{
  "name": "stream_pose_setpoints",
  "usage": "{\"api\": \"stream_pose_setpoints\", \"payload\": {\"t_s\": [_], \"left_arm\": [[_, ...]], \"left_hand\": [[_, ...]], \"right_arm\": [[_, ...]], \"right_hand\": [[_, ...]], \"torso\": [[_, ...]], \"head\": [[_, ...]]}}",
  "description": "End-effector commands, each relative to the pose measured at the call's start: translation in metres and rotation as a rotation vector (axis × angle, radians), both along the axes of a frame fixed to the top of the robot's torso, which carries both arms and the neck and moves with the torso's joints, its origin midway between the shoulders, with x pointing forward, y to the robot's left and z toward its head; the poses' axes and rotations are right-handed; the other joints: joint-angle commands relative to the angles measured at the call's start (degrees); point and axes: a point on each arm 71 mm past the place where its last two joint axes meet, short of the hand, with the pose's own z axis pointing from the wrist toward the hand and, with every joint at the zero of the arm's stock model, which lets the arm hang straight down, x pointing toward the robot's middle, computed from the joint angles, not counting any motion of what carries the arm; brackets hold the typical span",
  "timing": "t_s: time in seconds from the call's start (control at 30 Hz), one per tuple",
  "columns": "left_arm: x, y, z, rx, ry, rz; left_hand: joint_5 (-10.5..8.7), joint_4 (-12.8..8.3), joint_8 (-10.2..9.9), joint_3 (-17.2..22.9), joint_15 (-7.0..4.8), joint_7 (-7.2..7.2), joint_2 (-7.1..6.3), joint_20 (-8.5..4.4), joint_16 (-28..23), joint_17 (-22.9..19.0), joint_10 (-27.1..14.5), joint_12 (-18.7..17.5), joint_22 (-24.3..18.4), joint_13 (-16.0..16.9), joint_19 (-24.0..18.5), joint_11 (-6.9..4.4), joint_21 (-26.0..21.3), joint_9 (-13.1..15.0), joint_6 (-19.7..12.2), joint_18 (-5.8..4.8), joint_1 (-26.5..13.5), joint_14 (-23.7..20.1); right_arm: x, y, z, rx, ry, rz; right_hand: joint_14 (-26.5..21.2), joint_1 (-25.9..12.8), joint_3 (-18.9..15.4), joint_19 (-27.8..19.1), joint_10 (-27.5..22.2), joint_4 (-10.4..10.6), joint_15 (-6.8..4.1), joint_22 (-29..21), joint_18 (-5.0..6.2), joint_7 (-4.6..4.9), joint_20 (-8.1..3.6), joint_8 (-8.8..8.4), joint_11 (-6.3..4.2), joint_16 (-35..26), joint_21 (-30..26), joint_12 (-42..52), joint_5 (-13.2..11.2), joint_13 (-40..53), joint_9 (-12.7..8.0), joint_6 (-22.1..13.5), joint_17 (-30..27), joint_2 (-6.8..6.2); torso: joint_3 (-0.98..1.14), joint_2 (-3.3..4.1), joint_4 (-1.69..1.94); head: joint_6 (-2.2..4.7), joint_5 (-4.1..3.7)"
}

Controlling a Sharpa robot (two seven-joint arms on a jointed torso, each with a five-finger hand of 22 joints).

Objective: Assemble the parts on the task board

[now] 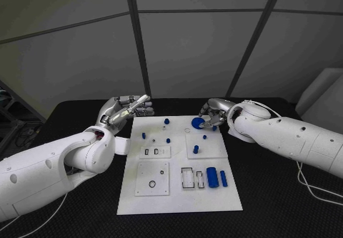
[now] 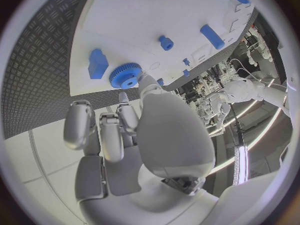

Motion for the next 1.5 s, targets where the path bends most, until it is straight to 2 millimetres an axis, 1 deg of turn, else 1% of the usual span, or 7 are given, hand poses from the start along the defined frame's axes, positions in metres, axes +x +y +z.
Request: {"api": "stream_pose_setpoints", "payload": {"t_s": [0.03, 0.53, 0.8, 1.07, 1.33, 1.43, 1.5], "left_arm": [[0.000, -0.001, 0.002, -0.001, -0.009, -0.014], [0.000, -0.001, 0.001, 0.000, -0.007, -0.014], [0.000, 0.000, 0.001, 0.000, -0.007, -0.014], [0.000, 0.000, 0.001, 0.000, -0.006, -0.015], [0.000, 0.000, 0.001, 0.001, -0.005, -0.015], [0.000, 0.000, 0.001, 0.000, -0.005, -0.015], [0.000, 0.000, 0.001, 0.000, -0.005, -0.015]], "left_hand": [[0.14, -0.3, -0.3, 0.0, 0.11, 0.41, 0.45, 0.20, -0.2, 0.0, -0.1, -0.2, -0.1, -0.1, -0.2, 0.14, -0.4, -0.1, -0.1, 0.34, -0.1, -0.3], [0.14, -0.4, -0.3, 0.0, 0.13, 0.41, 0.52, 0.21, -0.3, 0.0, -0.1, -0.3, -0.1, 0.0, -0.2, 0.14, -0.4, 0.0, -0.1, 0.34, 0.0, -0.3], [0.14, -0.5, -0.4, 0.0, 0.14, 0.38, 0.59, 0.22, -0.3, 0.0, -0.1, -0.3, -0.1, 0.0, -0.2, 0.14, -0.4, 0.0, 0.0, 0.34, 0.0, -0.3], [0.14, -0.5, -0.4, 0.0, 0.14, 0.38, 0.60, 0.22, -0.3, 0.0, -0.1, -0.3, -0.1, 0.0, -0.2, 0.13, -0.4, 0.0, 0.0, 0.34, 0.0, -0.3], [0.14, -0.5, -0.4, 0.0, 0.14, 0.38, 0.60, 0.22, -0.3, 0.0, -0.1, -0.3, -0.1, 0.0, -0.2, 0.13, -0.4, 0.0, 0.0, 0.34, 0.0, -0.3], [0.14, -0.5, -0.4, 0.0, 0.14, 0.38, 0.60, 0.22, -0.3, 0.0, -0.1, -0.3, -0.1, 0.0, -0.2, 0.13, -0.4, 0.0, 0.0, 0.34, 0.0, -0.3], [0.14, -0.5, -0.4, 0.0, 0.14, 0.38, 0.60, 0.22, -0.3, 0.0, -0.1, -0.3, -0.1, 0.0, -0.2, 0.13, -0.4, 0.0, 0.0, 0.34, 0.0, -0.3]], "right_arm": [[0.001, 0.001, 0.000, -0.006, 0.020, -0.004], [0.004, 0.006, -0.004, -0.018, 0.048, -0.002], [0.005, 0.009, -0.007, -0.032, 0.066, 0.001], [0.006, 0.011, -0.007, -0.050, 0.063, 0.001], [0.006, 0.014, -0.005, -0.048, 0.029, 0.006], [0.005, 0.017, -0.002, -0.035, -0.005, 0.013], [0.003, 0.019, 0.001, -0.025, -0.034, 0.019]], "right_hand": [[5.1, 0.1, 0.1, 0.6, 0.5, 0.1, 0.44, 0.3, -0.85, 0.07, -0.08, 0.34, -0.12, 0.3, 0.3, 0.7, 0.5, 0.9, -0.1, 0.3, 11.3, 0.80], [5.2, 0.0, 0.4, 1.0, 1.6, -0.6, 0.42, 1.3, -1.00, -0.05, -0.06, 0.65, -0.20, 0.6, 0.8, 2.7, 1.5, 3.6, -0.1, 1.4, 12.1, 1.82], [5.3, 0.3, 0.6, 1.4, 1.9, -1.1, 0.41, 2.0, -1.15, -0.06, -0.07, 0.63, -0.21, 0.9, 1.2, 3.3, 1.4, 4.3, -0.2, 1.9, 12.7, 2.24], [5.4, 0.3, 0.7, 1.4, 2.0, -1.6, 0.43, 2.2, -1.18, -0.07, -0.06, 0.56, -0.21, 1.0, 1.4, 3.4, 0.8, 4.6, -0.2, 2.2, 12.9, 2.41], [5.5, 0.6, 1.6, 1.8, 2.7, -2.9, 0.43, 3.0, -1.32, -0.06, -0.05, 0.98, -0.23, 1.2, 1.8, 4.4, 0.3, 5.9, -0.1, 4.8, 13.3, 3.70], [5.5, 1.1, 2.6, 2.1, 3.1, -3.5, 0.29, 3.6, -1.41, -0.31, -0.12, 1.20, -0.43, 1.2, 2.1, 4.9, -0.9, 6.7, -0.1, 6.3, 13.5, 4.46], [5.5, 1.4, 3.2, 2.3, 3.3, -3.9, 0.15, 4.0, -1.48, -0.53, -0.21, 1.26, -0.62, 1.3, 2.3, 5.2, -0.5, 7.0, -0.1, 7.1, 13.6, 4.76]], "torso": [[0.01, -0.03, -0.05], [0.04, -0.06, -0.10], [0.01, -0.02, -0.10], [0.06, -0.06, -0.10], [0.07, -0.06, -0.14], [0.09, -0.06, -0.14], [0.11, -0.07, -0.17]], "head": [[-0.09, 0.10], [-0.24, 0.19], [-0.46, 0.06], [-0.54, 0.22], [-0.59, 0.25], [-0.61, 0.30], [-0.58, 0.36]]}}
